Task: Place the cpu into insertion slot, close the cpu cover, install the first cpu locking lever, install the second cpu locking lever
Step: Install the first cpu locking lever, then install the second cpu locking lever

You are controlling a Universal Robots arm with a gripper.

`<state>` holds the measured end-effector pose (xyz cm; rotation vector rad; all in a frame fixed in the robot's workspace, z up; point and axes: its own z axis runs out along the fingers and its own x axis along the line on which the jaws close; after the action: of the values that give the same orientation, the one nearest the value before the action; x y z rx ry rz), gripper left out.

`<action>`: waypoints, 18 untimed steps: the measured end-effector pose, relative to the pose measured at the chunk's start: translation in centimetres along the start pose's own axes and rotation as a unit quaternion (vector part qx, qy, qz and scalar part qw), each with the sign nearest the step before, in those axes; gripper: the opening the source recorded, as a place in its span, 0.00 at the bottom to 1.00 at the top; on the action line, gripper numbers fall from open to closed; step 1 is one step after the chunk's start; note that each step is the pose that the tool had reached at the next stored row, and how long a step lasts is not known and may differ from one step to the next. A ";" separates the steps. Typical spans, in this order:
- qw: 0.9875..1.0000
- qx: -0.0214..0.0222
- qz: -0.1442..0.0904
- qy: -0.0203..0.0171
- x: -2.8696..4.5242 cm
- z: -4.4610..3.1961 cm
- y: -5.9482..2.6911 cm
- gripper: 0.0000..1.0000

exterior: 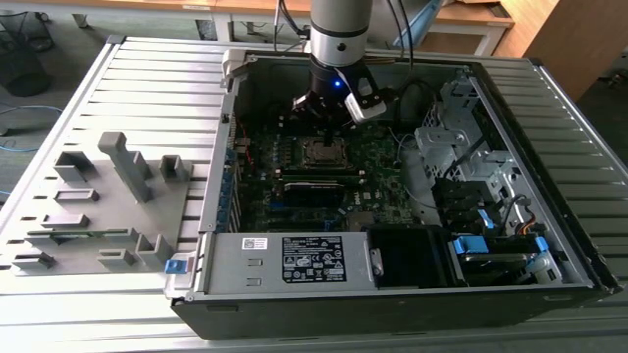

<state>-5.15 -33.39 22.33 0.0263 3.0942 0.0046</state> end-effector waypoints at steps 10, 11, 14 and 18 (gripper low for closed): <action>1.000 0.000 0.000 0.000 0.00 -0.05 -0.27 0.11; 1.000 0.000 0.000 0.000 -0.01 -0.13 -0.27 0.11; 1.000 0.000 0.000 0.000 -0.02 -0.38 -0.26 0.11; 1.000 0.000 0.000 0.000 -0.04 -0.64 -0.26 0.11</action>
<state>-5.15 -33.65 22.97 0.0263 3.0942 0.0047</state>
